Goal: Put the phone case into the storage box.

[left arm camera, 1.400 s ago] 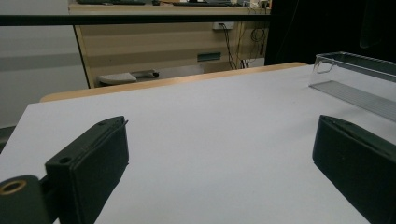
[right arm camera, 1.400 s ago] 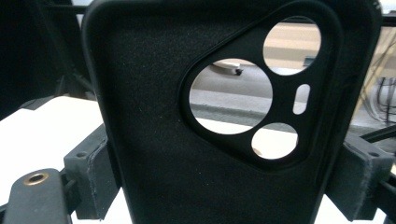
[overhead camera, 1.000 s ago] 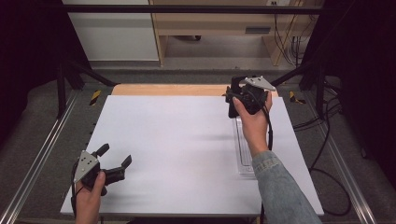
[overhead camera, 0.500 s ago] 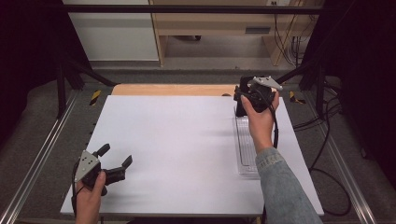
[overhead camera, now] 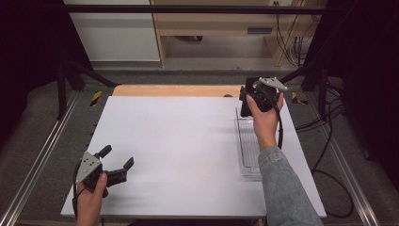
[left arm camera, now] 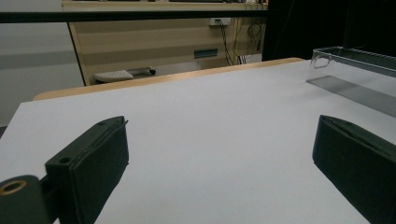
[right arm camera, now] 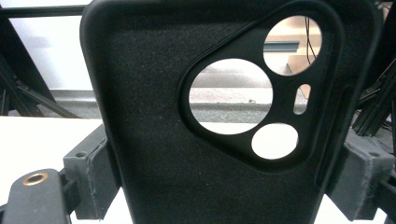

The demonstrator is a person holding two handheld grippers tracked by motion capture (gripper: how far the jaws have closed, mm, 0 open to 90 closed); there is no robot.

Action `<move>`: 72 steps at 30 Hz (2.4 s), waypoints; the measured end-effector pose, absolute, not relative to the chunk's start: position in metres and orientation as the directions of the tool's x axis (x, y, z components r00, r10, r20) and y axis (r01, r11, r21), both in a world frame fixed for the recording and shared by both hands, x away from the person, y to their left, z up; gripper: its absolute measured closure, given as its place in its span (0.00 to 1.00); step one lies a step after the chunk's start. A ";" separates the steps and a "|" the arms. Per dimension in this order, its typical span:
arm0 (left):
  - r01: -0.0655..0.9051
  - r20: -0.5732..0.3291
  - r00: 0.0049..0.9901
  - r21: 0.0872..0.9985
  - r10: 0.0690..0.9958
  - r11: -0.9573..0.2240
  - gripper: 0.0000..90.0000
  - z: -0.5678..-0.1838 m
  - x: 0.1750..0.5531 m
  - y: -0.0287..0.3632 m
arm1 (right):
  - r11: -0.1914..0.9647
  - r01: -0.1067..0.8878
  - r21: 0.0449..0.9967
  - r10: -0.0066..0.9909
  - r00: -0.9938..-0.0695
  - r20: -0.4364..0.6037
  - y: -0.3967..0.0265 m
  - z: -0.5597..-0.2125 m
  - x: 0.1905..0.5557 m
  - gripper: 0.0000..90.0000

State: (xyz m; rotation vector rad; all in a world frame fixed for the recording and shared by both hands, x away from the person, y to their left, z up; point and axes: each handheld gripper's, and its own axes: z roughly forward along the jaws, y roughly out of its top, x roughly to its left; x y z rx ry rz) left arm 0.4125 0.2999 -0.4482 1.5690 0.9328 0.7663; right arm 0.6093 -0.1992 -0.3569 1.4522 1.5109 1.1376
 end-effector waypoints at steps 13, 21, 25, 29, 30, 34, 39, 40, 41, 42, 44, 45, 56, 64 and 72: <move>0.167 -0.005 0.484 0.982 0.875 -0.086 0.04 -0.448 0.412 0.299 | -0.047 0.342 0.938 0.995 -0.068 0.075 -0.198 -0.374 0.625 0.14; 0.168 0.000 0.486 0.981 0.874 -0.093 0.04 -0.449 0.413 0.298 | -0.036 0.345 0.938 0.995 -0.072 0.065 -0.196 -0.387 0.635 0.14; 0.169 -0.002 0.486 0.981 0.874 -0.092 0.04 -0.449 0.413 0.298 | -0.030 0.355 0.934 0.997 -0.062 0.056 -0.196 -0.393 0.639 0.14; 0.169 -0.004 0.487 0.981 0.873 -0.090 0.04 -0.449 0.413 0.298 | -0.023 0.363 0.932 0.997 -0.055 0.047 -0.197 -0.399 0.642 0.14; 0.169 -0.004 0.488 0.981 0.873 -0.090 0.04 -0.449 0.413 0.298 | -0.025 0.363 0.932 0.997 -0.053 0.047 -0.198 -0.401 0.643 0.14; 0.171 -0.004 0.490 0.981 0.872 -0.091 0.04 -0.449 0.413 0.298 | -0.023 0.369 0.929 0.998 -0.049 0.044 -0.199 -0.404 0.643 0.14; 0.171 -0.007 0.488 0.981 0.873 -0.088 0.04 -0.449 0.413 0.299 | -0.022 0.376 0.926 0.998 -0.046 0.043 -0.200 -0.410 0.644 0.14; 0.171 -0.007 0.489 0.981 0.872 -0.089 0.04 -0.449 0.413 0.299 | -0.025 0.378 0.926 0.998 -0.045 0.045 -0.200 -0.411 0.644 0.14; 0.171 -0.006 0.490 0.981 0.872 -0.090 0.04 -0.449 0.413 0.299 | -0.025 0.378 0.926 0.998 -0.045 0.045 -0.200 -0.411 0.644 0.14; 0.171 -0.004 0.491 0.981 0.871 -0.092 0.04 -0.449 0.413 0.298 | -0.024 0.380 0.925 0.998 -0.046 0.045 -0.200 -0.412 0.644 0.14; 0.170 -0.005 0.493 0.981 0.870 -0.091 0.04 -0.449 0.413 0.298 | -0.027 0.384 0.923 0.998 -0.045 0.048 -0.200 -0.413 0.644 0.14; 0.171 -0.006 0.494 0.981 0.869 -0.091 0.04 -0.449 0.413 0.298 | -0.035 0.383 0.923 0.998 -0.042 0.056 -0.200 -0.414 0.645 0.14; 0.171 -0.005 0.495 0.981 0.869 -0.092 0.04 -0.449 0.413 0.298 | -0.031 0.385 0.922 0.996 -0.064 0.060 -0.196 -0.418 0.645 0.14; 0.173 -0.008 0.495 0.981 0.869 -0.090 0.04 -0.449 0.413 0.298 | -0.030 0.398 0.917 0.997 -0.056 0.057 -0.199 -0.424 0.645 0.14; 0.173 -0.005 0.496 0.981 0.869 -0.092 0.04 -0.449 0.413 0.298 | -0.027 0.403 0.915 0.997 -0.059 0.055 -0.199 -0.425 0.645 0.14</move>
